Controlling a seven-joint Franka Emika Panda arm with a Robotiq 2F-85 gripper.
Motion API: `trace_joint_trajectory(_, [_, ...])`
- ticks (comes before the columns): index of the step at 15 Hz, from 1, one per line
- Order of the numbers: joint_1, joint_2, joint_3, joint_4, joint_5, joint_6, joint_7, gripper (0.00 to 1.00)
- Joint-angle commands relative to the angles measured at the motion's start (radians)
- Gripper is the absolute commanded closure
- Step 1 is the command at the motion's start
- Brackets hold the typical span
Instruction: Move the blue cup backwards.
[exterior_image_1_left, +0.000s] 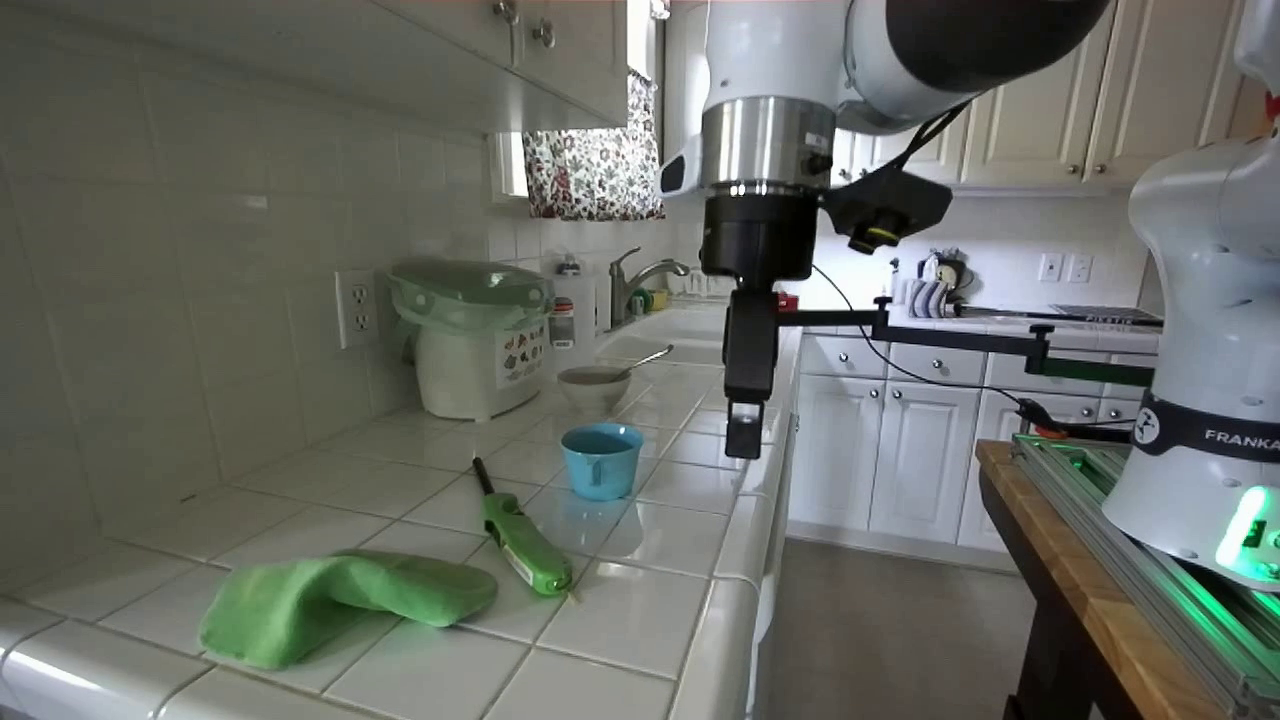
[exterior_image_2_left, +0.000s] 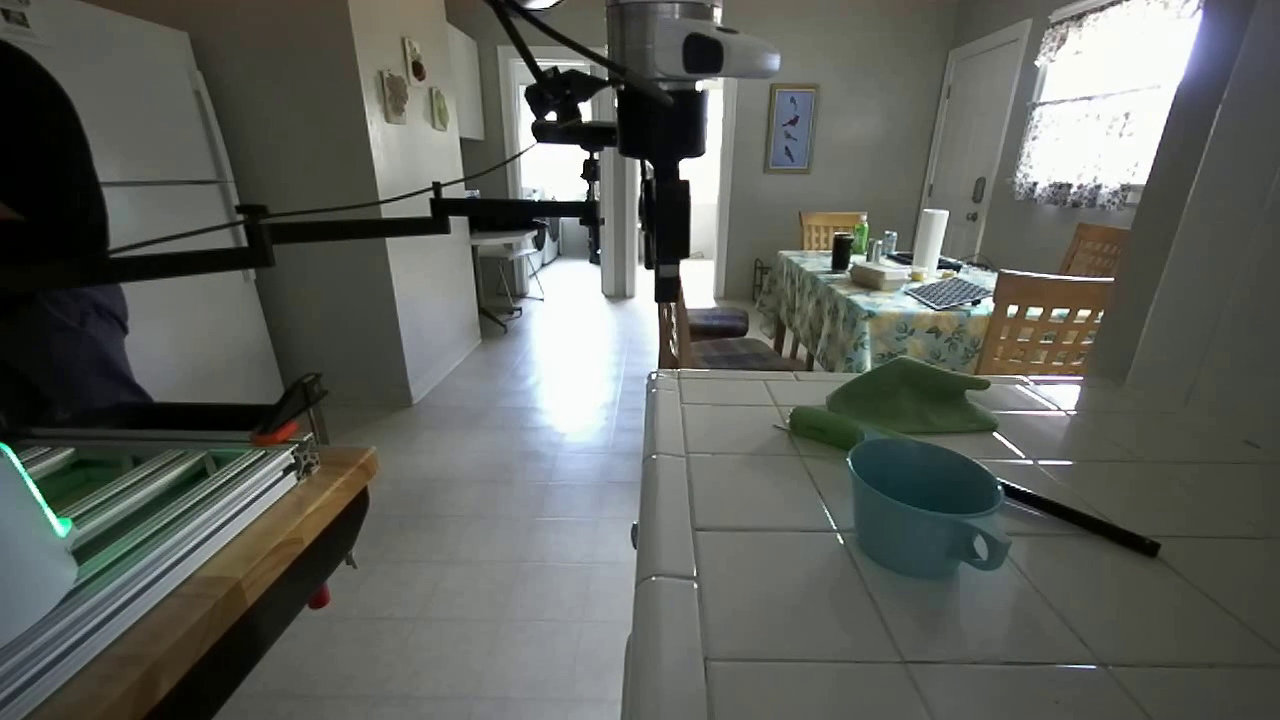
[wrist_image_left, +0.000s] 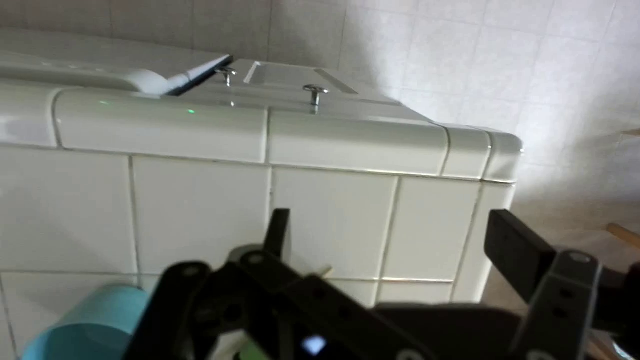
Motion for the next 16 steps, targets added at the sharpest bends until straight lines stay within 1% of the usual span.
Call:
trace_joint_trajectory(1, [-0.026,-0.005,-0.035,-0.022,0.002,-0.022,0.013,0.00])
trace_joint_trajectory(4, [-0.053,-0.006,-0.067,-0.010,0.009,-0.020,-0.055,0.00])
trace_joint_trajectory(6, [-0.066,-0.004,-0.081,0.019,0.027,-0.039,-0.134,0.00])
trace_joint_trajectory(7, [-0.061,-0.002,-0.076,0.001,-0.001,-0.017,-0.060,0.00])
trace_joint_trajectory(9, [-0.066,-0.003,-0.082,0.015,0.000,-0.026,-0.088,0.00])
trace_joint_trajectory(16, [-0.065,-0.003,-0.080,0.016,0.000,-0.031,-0.094,0.00])
